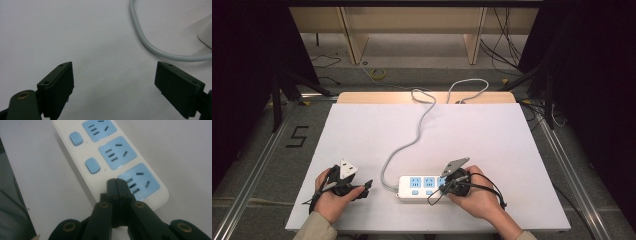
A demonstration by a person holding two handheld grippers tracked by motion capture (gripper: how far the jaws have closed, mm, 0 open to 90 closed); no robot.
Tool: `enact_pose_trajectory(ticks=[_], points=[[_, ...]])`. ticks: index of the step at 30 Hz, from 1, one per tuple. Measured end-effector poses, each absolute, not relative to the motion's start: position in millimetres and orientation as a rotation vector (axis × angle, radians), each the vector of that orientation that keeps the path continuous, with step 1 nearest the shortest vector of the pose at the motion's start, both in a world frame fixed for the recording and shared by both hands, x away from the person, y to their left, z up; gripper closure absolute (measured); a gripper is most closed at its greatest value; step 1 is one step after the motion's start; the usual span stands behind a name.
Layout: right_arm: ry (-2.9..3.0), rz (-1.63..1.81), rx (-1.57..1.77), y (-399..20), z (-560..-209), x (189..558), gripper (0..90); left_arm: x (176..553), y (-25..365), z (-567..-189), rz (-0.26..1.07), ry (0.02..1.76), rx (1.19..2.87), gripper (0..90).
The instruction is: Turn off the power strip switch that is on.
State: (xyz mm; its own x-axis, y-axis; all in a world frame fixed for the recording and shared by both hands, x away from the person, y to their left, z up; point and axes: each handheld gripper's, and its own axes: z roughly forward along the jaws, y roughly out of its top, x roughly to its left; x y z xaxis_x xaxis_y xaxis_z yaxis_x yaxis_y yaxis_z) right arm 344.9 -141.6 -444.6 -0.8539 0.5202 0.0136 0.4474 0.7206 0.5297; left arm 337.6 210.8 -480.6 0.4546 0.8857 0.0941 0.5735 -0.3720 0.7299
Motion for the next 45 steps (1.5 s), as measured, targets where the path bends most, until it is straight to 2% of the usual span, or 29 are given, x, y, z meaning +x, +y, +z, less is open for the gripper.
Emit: enact_pose_trajectory(ticks=[45], points=[[2.766,0.818,0.761,-142.7,-446.1,342.8,90.0,337.9,209.9,-481.1,0.642,1.210,2.087,15.5]])
